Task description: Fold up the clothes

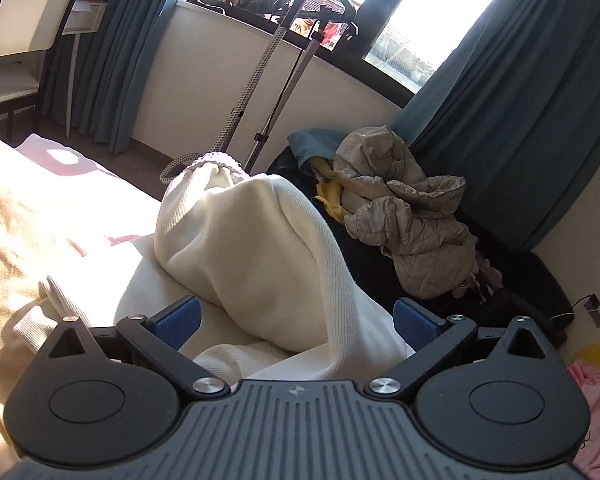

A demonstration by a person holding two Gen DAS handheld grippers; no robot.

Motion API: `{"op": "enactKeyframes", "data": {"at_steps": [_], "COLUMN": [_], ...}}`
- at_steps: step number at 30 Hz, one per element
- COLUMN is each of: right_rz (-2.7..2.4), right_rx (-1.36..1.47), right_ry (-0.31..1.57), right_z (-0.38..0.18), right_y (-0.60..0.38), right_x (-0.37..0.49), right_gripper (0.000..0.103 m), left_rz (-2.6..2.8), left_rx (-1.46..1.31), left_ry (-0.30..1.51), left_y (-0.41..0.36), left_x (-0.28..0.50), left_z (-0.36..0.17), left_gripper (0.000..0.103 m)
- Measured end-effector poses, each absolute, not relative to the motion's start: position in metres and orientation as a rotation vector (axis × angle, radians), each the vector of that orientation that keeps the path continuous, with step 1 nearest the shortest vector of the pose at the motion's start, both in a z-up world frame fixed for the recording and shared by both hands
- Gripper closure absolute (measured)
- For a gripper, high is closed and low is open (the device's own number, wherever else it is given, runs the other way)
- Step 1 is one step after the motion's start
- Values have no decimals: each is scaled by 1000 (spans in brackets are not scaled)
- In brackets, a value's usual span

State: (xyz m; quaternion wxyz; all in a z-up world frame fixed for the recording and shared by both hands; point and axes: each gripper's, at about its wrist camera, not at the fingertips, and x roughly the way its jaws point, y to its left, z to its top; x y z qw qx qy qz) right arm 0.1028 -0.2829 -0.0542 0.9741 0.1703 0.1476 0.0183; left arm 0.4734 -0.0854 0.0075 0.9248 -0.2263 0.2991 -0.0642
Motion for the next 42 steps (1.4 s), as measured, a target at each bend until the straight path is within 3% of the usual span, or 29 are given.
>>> {"op": "enactKeyframes", "data": {"at_steps": [2,3,4,6,7,19,28,34,42], "right_rz": [33,32,26,27,29,24,324,584,463], "right_rx": [346,347,338,343,343,391,456,307,178], "right_ry": [306,310,332,362,356,220,186,366,399], "right_z": [-65,-70,-77,-87,-89,-61,-20,-12,-15], "right_y": [-285,-285,-286,-288,-289,-314,-329,-301,-272], "right_x": [112,117,122,131,134,101,50,47,42], "right_gripper": [0,0,0,0,0,0,0,0,0], "left_rz": [-113,-104,-102,-104,-106,-264,-292,-222,-221], "left_rx": [-427,-399,-375,-350,-362,-270,-252,-279,-295], "left_ry": [617,610,606,588,558,461,539,539,518], "left_y": [-100,-107,-112,-120,-120,-95,-28,10,15], "left_x": [491,493,495,494,486,300,157,133,119], "left_z": [2,0,-1,-2,0,67,31,-4,-10], "left_gripper": [6,24,55,86,95,98,98,97,92]}}
